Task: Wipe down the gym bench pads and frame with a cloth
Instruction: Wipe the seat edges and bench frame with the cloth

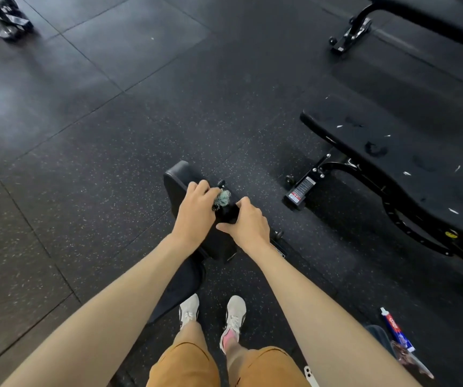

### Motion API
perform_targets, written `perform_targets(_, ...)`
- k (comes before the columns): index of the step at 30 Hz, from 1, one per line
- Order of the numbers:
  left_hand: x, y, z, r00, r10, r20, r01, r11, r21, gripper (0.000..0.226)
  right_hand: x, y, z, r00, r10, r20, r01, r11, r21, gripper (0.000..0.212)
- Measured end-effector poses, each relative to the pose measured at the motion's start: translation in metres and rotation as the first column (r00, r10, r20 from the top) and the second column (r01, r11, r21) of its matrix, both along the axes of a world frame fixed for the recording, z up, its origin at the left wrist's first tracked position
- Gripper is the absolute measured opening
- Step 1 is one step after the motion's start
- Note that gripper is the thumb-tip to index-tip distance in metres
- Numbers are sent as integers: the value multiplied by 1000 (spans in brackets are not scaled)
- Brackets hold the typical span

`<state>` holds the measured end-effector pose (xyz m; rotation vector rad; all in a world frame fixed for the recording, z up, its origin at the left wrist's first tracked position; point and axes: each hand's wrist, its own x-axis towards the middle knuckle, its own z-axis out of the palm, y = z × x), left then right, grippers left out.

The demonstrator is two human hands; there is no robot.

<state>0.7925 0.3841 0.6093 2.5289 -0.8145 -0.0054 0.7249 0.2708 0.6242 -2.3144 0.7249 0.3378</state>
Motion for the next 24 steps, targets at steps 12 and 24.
perform_targets(12, 83, -7, 13, 648, 674, -354, -745, 658, -111, 19, 7, 0, 1, 996, -64, -62, 71, 991, 118, 66)
perform_targets(24, 46, 23, -16, 998, 57, 16, -55, 991, -125, 45, 42, 25, 4, 998, 51, 40, -52, 999, 14, 75)
